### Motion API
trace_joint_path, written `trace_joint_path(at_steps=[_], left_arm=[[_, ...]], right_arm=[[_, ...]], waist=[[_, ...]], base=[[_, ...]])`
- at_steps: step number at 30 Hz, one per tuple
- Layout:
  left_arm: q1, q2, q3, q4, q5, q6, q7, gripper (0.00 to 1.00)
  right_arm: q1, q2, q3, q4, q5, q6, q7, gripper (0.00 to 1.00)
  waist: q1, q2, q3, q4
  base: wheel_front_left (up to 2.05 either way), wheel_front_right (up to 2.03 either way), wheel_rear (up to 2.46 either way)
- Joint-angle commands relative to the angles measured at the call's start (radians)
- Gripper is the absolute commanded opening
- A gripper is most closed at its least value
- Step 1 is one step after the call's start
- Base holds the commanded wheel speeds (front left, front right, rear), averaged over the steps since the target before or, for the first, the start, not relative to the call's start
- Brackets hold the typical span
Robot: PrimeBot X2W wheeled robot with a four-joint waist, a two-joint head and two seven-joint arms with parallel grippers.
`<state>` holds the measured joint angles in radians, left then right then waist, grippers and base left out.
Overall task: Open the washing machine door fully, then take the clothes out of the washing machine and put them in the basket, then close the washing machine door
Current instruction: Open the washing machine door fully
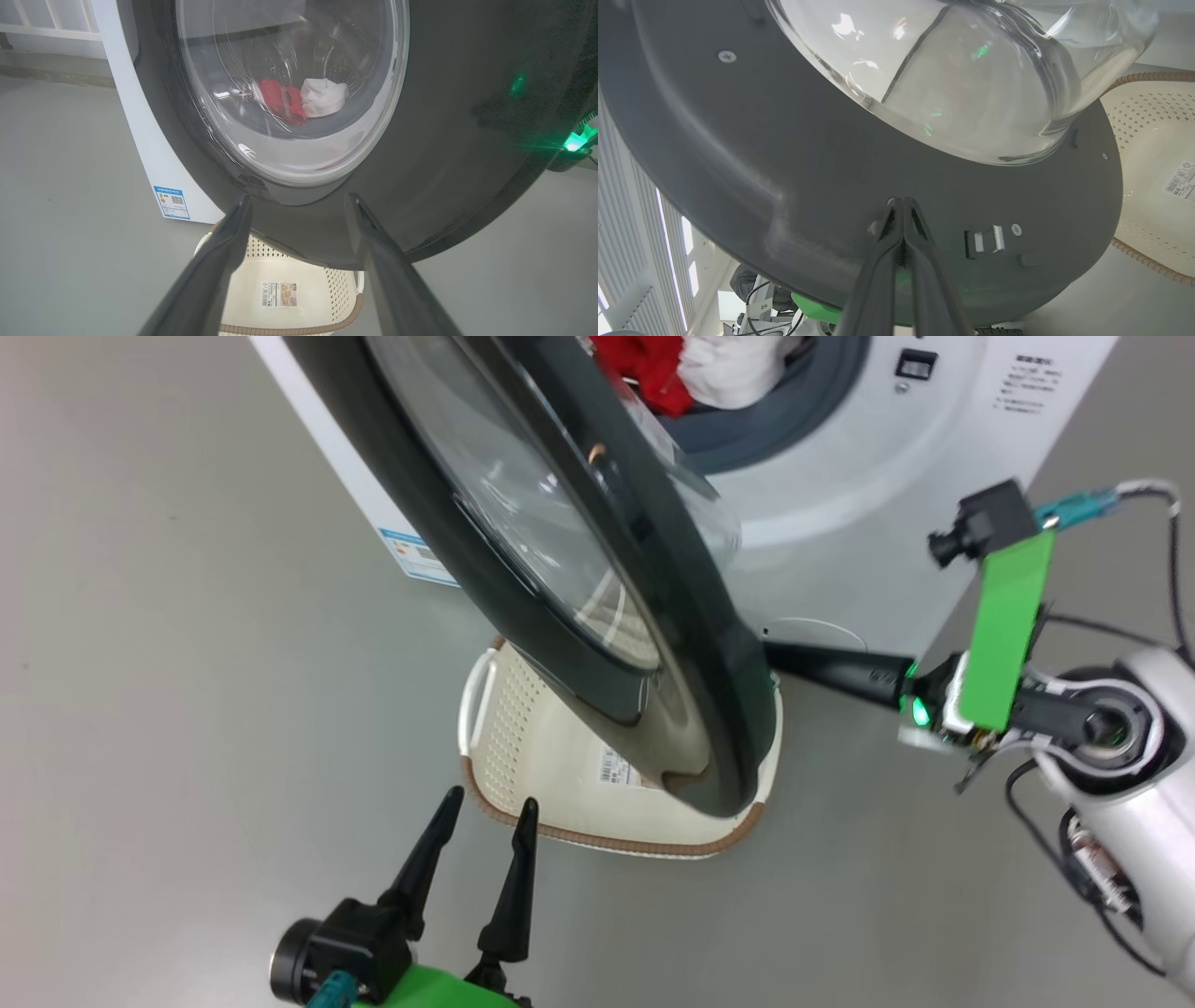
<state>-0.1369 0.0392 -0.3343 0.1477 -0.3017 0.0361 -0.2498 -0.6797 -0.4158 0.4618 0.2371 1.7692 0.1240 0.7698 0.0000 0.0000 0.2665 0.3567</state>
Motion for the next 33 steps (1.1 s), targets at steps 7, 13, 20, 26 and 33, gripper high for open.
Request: trace_joint_path(at_steps=[7, 13, 20, 26, 33], left_arm=[[0.032, 0.011, 0.039, -0.027, -0.016, 0.011, -0.012, 1.0], [0.048, 0.011, 0.035, -0.025, -0.018, 0.022, -0.012, 1.0], [0.065, 0.011, 0.038, -0.022, -0.025, 0.038, -0.012, 1.0], [0.076, 0.011, 0.054, -0.036, -0.031, 0.054, -0.012, 1.0], [0.089, 0.011, 0.07, -0.057, -0.034, 0.075, -0.012, 1.0]], right_arm=[[0.083, 0.056, -0.01, -0.041, -0.052, 0.007, 0.029, 0.0], [0.123, 0.097, -0.018, -0.042, -0.075, 0.007, 0.046, 0.0], [0.156, 0.152, -0.013, -0.038, -0.097, 0.007, 0.069, 0.0], [0.155, 0.198, -0.003, -0.027, -0.116, 0.007, 0.085, 0.0], [0.148, 0.25, 0.0, -0.011, -0.138, 0.007, 0.102, 0.0]], waist=[[0.0, 0.0, -0.048, 0.071], [0.0, 0.0, -0.081, 0.128], [0.0, 0.0, -0.107, 0.175], [0.0, 0.0, -0.11, 0.179], [0.0, 0.0, -0.111, 0.182]], base=[[0.0, 0.0, 0.0], [0.0, 0.0, 0.0], [0.0, 0.0, 0.0], [0.0, 0.0, 0.0], [0.0, 0.0, 0.0]])
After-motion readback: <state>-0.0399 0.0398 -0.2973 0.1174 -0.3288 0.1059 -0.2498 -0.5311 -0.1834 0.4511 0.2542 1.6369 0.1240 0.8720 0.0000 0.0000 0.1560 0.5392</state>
